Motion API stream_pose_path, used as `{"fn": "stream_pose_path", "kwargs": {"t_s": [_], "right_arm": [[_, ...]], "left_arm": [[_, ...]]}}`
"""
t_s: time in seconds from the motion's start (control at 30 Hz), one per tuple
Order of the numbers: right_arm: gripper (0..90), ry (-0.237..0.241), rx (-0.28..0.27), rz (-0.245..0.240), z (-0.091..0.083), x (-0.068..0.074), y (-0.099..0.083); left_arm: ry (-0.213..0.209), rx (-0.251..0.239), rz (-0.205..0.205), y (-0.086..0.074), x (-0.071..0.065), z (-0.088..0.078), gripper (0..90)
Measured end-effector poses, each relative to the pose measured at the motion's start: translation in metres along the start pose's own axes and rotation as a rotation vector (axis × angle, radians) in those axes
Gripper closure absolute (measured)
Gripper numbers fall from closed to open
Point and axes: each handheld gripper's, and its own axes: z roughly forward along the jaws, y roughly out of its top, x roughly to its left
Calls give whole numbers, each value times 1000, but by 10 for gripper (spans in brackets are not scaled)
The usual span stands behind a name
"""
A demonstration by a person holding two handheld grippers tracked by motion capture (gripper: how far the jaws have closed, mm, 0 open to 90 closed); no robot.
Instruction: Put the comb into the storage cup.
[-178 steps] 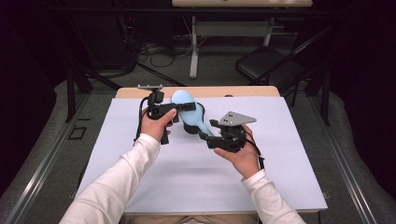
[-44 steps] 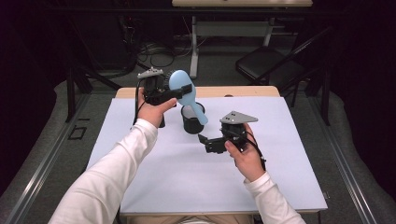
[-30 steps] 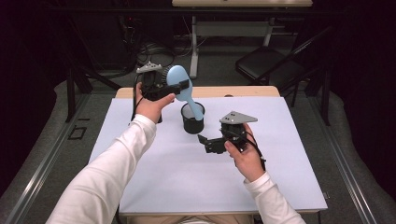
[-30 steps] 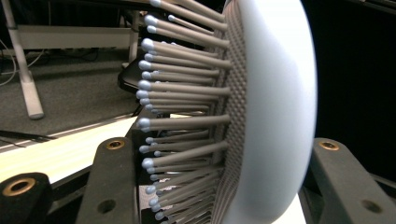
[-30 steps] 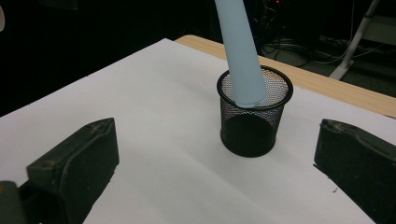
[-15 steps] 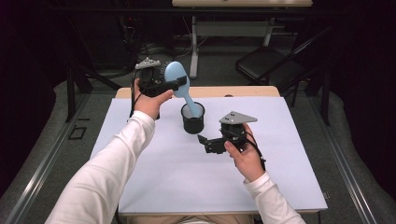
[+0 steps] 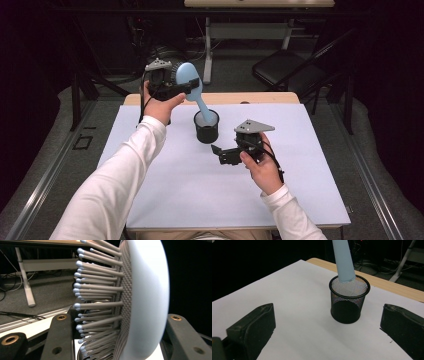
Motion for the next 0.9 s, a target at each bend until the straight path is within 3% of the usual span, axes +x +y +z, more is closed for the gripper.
{"fn": "stream_pose_path", "kwargs": {"t_s": [0.9], "right_arm": [[0, 3, 5, -4, 1, 0, -1]], "left_arm": [[66, -14, -20, 0, 16, 6, 490]]}}
